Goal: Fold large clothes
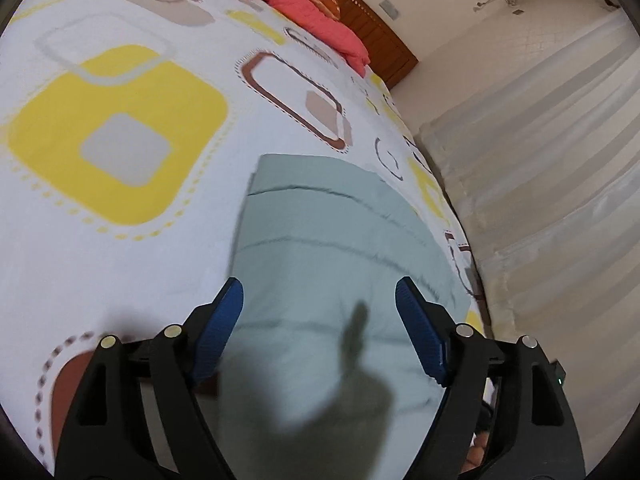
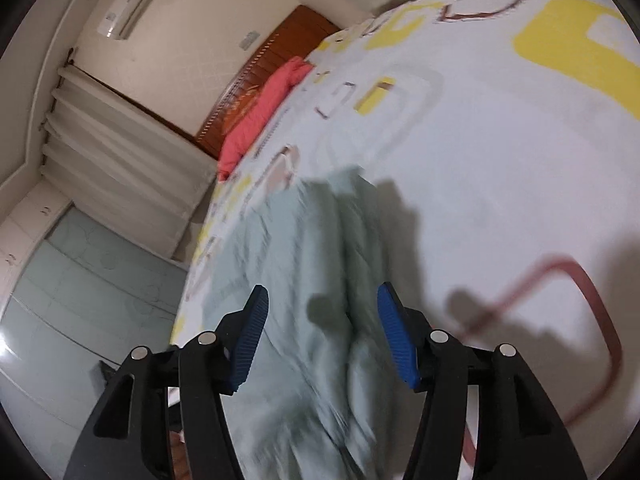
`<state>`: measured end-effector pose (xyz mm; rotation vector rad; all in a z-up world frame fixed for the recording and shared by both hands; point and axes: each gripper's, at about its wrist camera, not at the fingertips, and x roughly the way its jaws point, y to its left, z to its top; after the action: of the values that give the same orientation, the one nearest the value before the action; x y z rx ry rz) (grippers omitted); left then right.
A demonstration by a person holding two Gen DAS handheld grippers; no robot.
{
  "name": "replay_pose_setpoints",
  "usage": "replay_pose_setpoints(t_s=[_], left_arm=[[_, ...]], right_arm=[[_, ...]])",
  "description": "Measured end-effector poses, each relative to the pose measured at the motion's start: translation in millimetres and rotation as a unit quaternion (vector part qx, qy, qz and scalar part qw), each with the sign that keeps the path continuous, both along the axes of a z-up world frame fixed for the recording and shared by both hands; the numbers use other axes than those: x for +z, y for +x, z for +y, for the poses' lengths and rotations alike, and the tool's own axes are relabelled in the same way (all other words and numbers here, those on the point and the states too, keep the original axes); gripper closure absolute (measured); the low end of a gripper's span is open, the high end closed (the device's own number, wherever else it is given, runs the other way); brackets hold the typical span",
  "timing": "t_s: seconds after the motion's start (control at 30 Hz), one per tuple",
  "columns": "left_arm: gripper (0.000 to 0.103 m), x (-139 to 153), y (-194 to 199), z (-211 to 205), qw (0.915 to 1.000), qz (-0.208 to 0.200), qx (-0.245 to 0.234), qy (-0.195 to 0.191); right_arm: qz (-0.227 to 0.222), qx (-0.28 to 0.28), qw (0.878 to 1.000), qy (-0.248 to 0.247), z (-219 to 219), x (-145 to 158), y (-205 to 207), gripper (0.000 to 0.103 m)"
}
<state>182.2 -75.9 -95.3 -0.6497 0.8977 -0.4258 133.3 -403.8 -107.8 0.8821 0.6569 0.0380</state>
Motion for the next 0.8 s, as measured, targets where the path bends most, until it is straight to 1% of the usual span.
replay_pose_setpoints(t_s=[0.07,0.1,0.13,0.17,0.23,0.27,0.33,0.37,0.43,0.53,0.63,0.7,0.77,0.8], left_arm=[[0.024,-3,14,-9,0.9999,0.013,-0.005,0.007],[0.024,-5,19,-12,0.9998,0.017,0.000,0.014],[0.024,-7,26,-16,0.9994,0.022,0.007,0.027],[0.025,-9,31,-20,0.9988,0.028,0.012,0.038],[0.026,-18,40,-25,0.9965,0.046,0.021,0.067],[0.026,-21,40,-26,0.9958,0.049,0.022,0.074],[0.026,-26,43,-30,0.9946,0.048,0.020,0.090],[0.026,-29,44,-32,0.9938,0.045,0.017,0.100],[0.026,-34,47,-33,0.9932,0.044,0.017,0.107],[0.026,-39,49,-33,0.9929,0.044,0.016,0.110],[0.026,-39,47,-34,0.9925,0.040,0.013,0.114],[0.026,-36,47,-30,0.9939,0.037,0.007,0.104],[0.026,-35,45,-22,0.9959,0.042,-0.001,0.080],[0.025,-34,43,-16,0.9966,0.049,0.001,0.067]], right_arm=[[0.005,0.002,1.000,0.004,-4,-2,21,0.047],[0.007,-0.001,1.000,0.008,-6,-3,32,0.057],[0.009,-0.005,1.000,0.009,-6,-6,38,0.064],[0.015,-0.004,1.000,0.008,-6,-8,46,0.073],[0.029,-0.004,1.000,0.004,-4,-16,57,0.077],[0.045,-0.006,0.999,-0.002,-3,-23,64,0.079],[0.064,-0.006,0.998,-0.005,0,-40,66,0.079],[0.069,-0.006,0.998,0.000,0,-48,67,0.081],[0.070,-0.005,0.998,0.007,0,-61,67,0.082],[0.066,-0.005,0.998,0.002,3,-66,66,0.083],[0.069,-0.006,0.998,0.000,3,-65,68,0.083],[0.069,-0.004,0.998,-0.005,4,-59,70,0.081],[0.067,-0.003,0.998,-0.005,3,-50,61,0.078],[0.064,-0.004,0.998,-0.001,3,-44,54,0.073]])
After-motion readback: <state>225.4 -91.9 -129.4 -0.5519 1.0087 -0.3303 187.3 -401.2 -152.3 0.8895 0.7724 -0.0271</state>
